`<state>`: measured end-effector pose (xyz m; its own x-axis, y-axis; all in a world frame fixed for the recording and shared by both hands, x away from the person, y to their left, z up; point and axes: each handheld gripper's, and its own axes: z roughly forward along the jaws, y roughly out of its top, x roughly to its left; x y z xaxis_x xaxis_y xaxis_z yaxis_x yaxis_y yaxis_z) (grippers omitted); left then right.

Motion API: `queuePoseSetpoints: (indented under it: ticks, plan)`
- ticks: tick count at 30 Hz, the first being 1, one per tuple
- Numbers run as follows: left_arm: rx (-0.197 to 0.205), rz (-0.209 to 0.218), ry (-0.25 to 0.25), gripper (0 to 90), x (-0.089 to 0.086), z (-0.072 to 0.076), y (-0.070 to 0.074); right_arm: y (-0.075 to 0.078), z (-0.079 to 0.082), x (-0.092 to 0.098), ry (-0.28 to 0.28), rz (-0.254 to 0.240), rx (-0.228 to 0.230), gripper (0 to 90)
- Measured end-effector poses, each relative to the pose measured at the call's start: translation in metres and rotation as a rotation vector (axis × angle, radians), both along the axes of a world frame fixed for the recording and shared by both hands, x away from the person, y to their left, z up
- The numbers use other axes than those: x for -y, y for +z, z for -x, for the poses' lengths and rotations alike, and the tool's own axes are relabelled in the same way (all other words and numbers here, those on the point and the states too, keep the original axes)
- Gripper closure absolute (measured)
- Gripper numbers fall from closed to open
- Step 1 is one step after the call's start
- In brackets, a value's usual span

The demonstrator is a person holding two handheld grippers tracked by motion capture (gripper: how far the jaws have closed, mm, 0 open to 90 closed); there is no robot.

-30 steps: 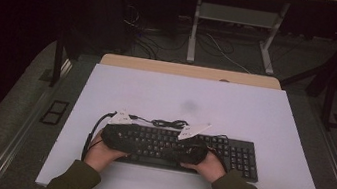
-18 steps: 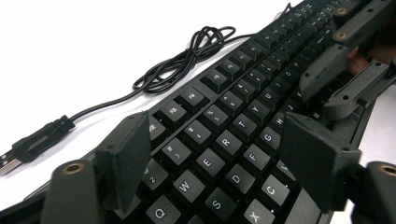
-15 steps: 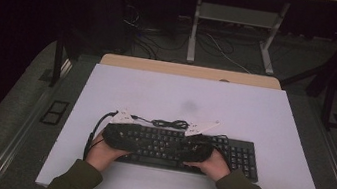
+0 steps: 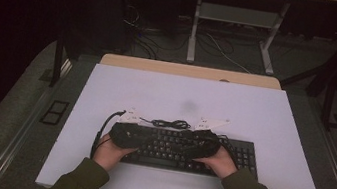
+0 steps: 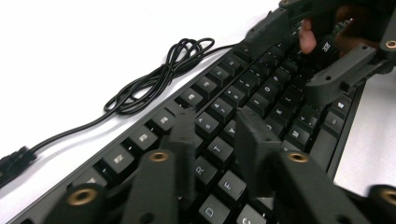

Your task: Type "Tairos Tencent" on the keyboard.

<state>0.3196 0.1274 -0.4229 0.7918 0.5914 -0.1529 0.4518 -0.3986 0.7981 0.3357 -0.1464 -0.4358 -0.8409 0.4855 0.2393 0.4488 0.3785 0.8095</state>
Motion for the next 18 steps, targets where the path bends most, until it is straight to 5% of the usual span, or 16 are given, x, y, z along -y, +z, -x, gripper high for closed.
queuePoseSetpoints:
  ticks: [6,18]
  plan:
    - [-0.015,-0.024,-0.022,88.0,0.008,-0.001,-0.002,0.001,-0.004,0.007,-0.028,-0.007,0.008,24.0]
    - [-0.029,-0.061,-0.029,89.0,0.015,-0.006,-0.010,0.001,-0.007,0.012,-0.051,-0.016,0.012,21.9]
